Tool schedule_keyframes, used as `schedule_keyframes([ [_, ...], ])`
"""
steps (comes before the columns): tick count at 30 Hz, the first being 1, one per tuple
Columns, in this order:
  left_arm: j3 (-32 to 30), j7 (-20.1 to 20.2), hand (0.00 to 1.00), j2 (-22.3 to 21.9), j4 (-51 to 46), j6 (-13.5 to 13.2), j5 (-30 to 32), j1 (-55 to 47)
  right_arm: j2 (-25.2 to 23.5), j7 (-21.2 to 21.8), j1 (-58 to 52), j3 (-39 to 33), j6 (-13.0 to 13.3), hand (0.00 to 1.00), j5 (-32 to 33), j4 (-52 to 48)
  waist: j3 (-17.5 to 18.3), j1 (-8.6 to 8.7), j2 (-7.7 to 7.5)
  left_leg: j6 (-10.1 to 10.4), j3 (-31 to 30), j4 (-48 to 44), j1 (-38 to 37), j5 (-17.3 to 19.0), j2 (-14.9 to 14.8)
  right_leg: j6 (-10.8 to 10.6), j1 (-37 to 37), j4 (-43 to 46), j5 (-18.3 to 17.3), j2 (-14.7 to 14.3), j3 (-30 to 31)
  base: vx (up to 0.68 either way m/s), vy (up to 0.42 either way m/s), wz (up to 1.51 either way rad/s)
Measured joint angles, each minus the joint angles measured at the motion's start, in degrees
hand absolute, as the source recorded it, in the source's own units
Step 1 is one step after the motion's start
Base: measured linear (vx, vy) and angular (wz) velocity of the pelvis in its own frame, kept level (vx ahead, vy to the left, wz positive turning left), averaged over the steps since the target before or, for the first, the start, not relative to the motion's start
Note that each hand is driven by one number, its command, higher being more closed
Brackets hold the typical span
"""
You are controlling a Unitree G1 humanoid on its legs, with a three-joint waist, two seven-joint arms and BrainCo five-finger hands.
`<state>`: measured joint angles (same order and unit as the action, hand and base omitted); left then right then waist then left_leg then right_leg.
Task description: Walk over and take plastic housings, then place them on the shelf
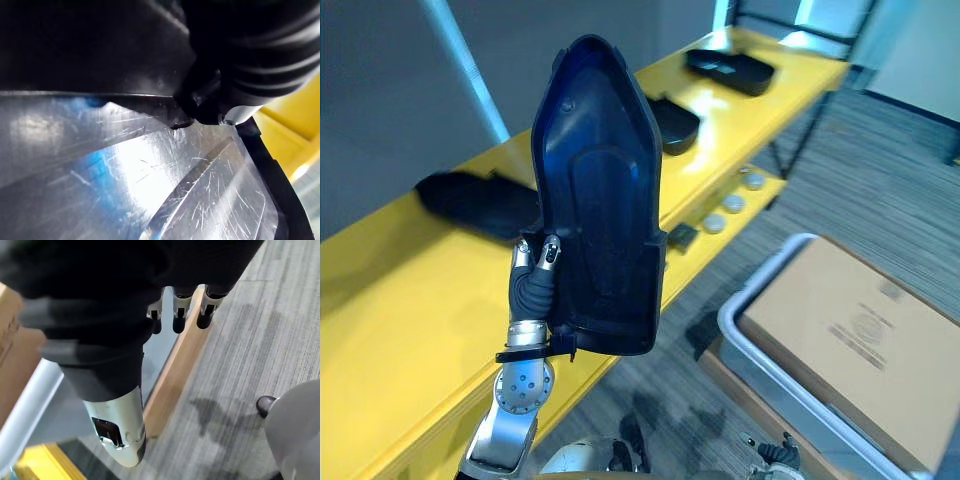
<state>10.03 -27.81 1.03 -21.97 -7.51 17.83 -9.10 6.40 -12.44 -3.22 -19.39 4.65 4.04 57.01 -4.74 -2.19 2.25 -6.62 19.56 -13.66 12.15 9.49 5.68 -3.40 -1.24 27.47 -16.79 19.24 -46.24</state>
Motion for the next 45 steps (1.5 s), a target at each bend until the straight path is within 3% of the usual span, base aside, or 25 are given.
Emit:
schedule_keyframes([
  [1, -0.44, -0.65, 1.00, -0.52, -0.04, 0.04, -0.34, -0.37, 0.20, 0.03, 0.12, -0.24, -0.03, 0.00, 0.00, 0.07, 0.14, 0.23, 0.63, 6.49, -0.76, 2.28, -1.58, 2.40, 0.64, 1.35, 2.77, -0.79, -0.83, -2.68, 7.90, 0.06, 0.073, 0.96],
  [2, -1.65, -1.53, 1.00, 0.00, -1.24, -0.34, -0.33, -0.68, -1.82, -0.07, 0.85, -0.35, 0.06, 0.00, 0.58, -0.28, -0.55, 0.81, -1.97, -2.60, 0.47, -11.61, 1.98, 7.49, -3.35, 0.63, 7.61, 1.75, -1.56, -2.67, 16.89, 0.07, 0.038, 0.67],
  [3, -1.61, -2.31, 1.00, -0.26, -1.83, -0.50, -0.46, -0.80, -1.62, -0.06, 0.72, -0.20, 0.17, 0.00, 0.85, -1.00, -0.27, 0.17, -0.35, -0.52, -2.58, -11.83, 0.88, 7.00, -7.67, -0.39, 8.92, 3.34, -2.18, -4.44, 19.06, 0.05, 0.001, 0.49],
  [4, -1.53, -2.58, 1.00, -0.24, -1.37, -0.53, -0.64, -0.23, -1.98, 0.04, 1.01, -0.20, 0.15, 0.00, 1.12, -0.69, -1.15, 0.65, -1.23, -0.43, -3.90, -14.01, 1.05, 7.25, -5.61, -1.26, 9.41, 4.04, -2.88, -3.51, 22.45, 0.03, 0.053, 0.39],
  [7, 1.21, -2.44, 1.00, -0.68, -1.28, -0.41, -0.87, -0.98, -3.43, -0.18, -1.89, -0.15, -0.20, 0.00, 2.30, -2.25, -1.72, 1.63, -0.97, -0.45, -9.18, -11.74, -2.97, 6.72, -3.38, -2.61, 14.39, 4.66, -3.23, -9.74, 38.63, 0.09, 0.046, 1.05],
  [9, 1.72, -2.39, 1.00, -0.92, -1.71, -0.61, -1.19, -0.95, -4.42, -0.41, -4.16, 0.21, -0.46, 0.00, 2.46, -2.81, -1.28, 1.75, -2.17, -0.42, -12.03, -12.25, -3.43, 6.70, -1.29, -2.65, 16.00, 4.49, -2.96, -10.39, 43.18, 0.13, -0.026, 1.23],
  [12, 0.94, -2.26, 1.00, -1.01, -4.81, -0.66, -1.84, -3.30, -5.46, -0.99, -6.03, 0.34, -1.11, 0.00, 3.23, -6.68, -1.08, 1.07, -3.84, 0.14, -14.24, -12.19, -4.29, 7.07, 0.78, -1.07, 15.23, 4.06, 2.26, -9.15, 42.29, 0.12, -0.110, 0.88],
  [16, 0.61, -1.23, 1.00, -1.77, -7.31, -1.83, -2.73, -7.43, -5.09, -0.92, -4.07, 2.05, -0.65, 0.00, 3.20, -10.84, -0.05, 0.06, -3.56, 2.18, -14.80, -10.87, -4.11, 6.56, -1.67, -0.42, 14.63, 0.05, 4.34, -11.73, 41.20, 0.10, -0.146, -0.02],
  [18, 1.64, -0.10, 1.00, -2.09, -6.53, -1.84, -3.92, -7.61, -5.46, -0.95, -3.96, 2.40, -0.52, 0.00, 3.20, -10.63, 1.22, -0.17, -3.84, 4.41, -14.75, -7.80, -4.62, 5.21, -3.05, 0.72, 13.93, -3.66, 6.15, -13.27, 40.77, 0.06, -0.133, -0.11],
  [24, 3.41, 0.41, 1.00, -2.09, -3.01, -1.83, -4.73, -7.08, -6.05, -1.19, -5.90, 2.31, -0.58, 0.00, 3.33, -7.82, 2.10, 0.60, -3.34, 7.49, -15.09, -3.35, -6.96, 3.20, -4.95, 2.72, 10.90, -8.57, 7.95, -15.17, 39.03, 0.04, -0.132, 0.05],
  [25, 3.42, 0.41, 1.00, -2.06, -2.36, -1.82, -4.73, -7.09, -6.12, -1.20, -6.10, 2.32, -0.56, 0.00, 3.34, -7.06, 2.16, 1.37, -3.29, 8.23, -15.42, -2.59, -7.07, 2.66, -5.11, 2.86, 10.53, -9.42, 8.30, -15.29, 38.44, -0.01, -0.088, 0.14],
  [31, 3.88, 0.41, 1.00, -1.78, 1.88, -1.59, -4.39, -6.42, -6.17, -1.30, -6.19, 2.28, -0.51, 0.00, 3.50, -3.10, 2.62, 1.44, -2.99, 7.56, -17.31, 2.80, -7.79, -1.34, -5.07, 3.49, 9.16, -13.18, 11.01, -15.83, 36.61, -0.05, -0.053, 0.15],
  [34, 4.85, 0.33, 1.00, -0.83, 1.72, -1.53, -4.01, -4.41, -6.03, -2.07, -6.19, 2.39, -0.51, 0.00, 3.85, -3.03, 2.06, 1.52, -3.41, 7.64, -17.65, 1.89, -5.94, -0.85, -5.34, 3.47, 9.31, -12.42, 10.98, -14.50, 33.09, -0.13, -0.012, 0.69],
  [37, 5.55, 0.24, 1.00, -0.72, 1.25, -1.54, -3.60, -2.24, -5.91, -2.46, -5.45, 2.41, -0.45, 0.00, 4.27, -3.57, 1.44, 1.42, -4.17, 7.29, -9.18, -2.47, -1.66, 0.30, -8.68, 3.39, 11.88, -10.63, 10.66, -12.25, 29.96, -0.17, 0.038, 0.65],
  [39, 5.79, 0.22, 1.00, -0.31, 1.09, -1.53, -3.65, -1.15, -5.76, -2.54, -4.13, 2.40, -0.36, 0.00, 4.36, -3.43, 1.00, 1.61, -4.78, 4.43, -5.49, -14.98, 3.07, 2.46, -13.49, 3.51, 14.22, -8.42, 10.24, -9.40, 28.56, -0.17, 0.156, 0.53],
  [41, 5.82, 0.12, 1.00, -0.60, 1.09, -1.54, -3.67, -1.04, -5.02, -2.58, -3.73, 2.41, -0.25, 0.00, 4.36, -2.51, 0.97, 1.71, -4.79, 6.89, -6.74, -20.11, 3.11, 3.94, -17.92, 1.21, 14.56, -7.02, 9.81, -7.46, 28.30, -0.15, 0.283, 0.35],
  [43, 6.21, -0.07, 1.00, -1.09, 1.09, -1.74, -3.77, -0.77, -4.45, -2.85, -3.75, 2.42, -0.30, 0.00, 4.35, -1.52, 1.41, 2.70, -3.99, 9.73, -10.75, -18.86, 1.92, 4.25, -20.96, -1.33, 14.90, -6.16, 10.11, -6.00, 27.94, -0.09, 0.362, 0.39],
  [44, 6.34, -0.21, 1.00, -1.51, 1.11, -1.81, -3.81, -0.58, -4.02, -3.18, -3.75, 2.43, -0.26, 0.00, 4.31, -1.60, 1.94, 3.08, -3.13, 12.97, -13.85, -14.62, 0.69, 3.17, -21.84, -3.09, 15.91, -5.94, 11.05, -5.26, 28.00, -0.06, 0.383, 0.16],
  [45, 6.42, -0.27, 1.00, -1.63, 1.19, -1.82, -3.96, -0.36, -3.77, -3.20, -3.75, 2.44, -0.29, 0.00, 4.31, -1.55, 2.19, 3.07, -2.70, 16.80, -14.91, -12.56, 0.12, 4.96, -21.42, -4.07, 16.71, -5.96, 11.71, -4.82, 28.51, -0.07, 0.512, 0.00],
])
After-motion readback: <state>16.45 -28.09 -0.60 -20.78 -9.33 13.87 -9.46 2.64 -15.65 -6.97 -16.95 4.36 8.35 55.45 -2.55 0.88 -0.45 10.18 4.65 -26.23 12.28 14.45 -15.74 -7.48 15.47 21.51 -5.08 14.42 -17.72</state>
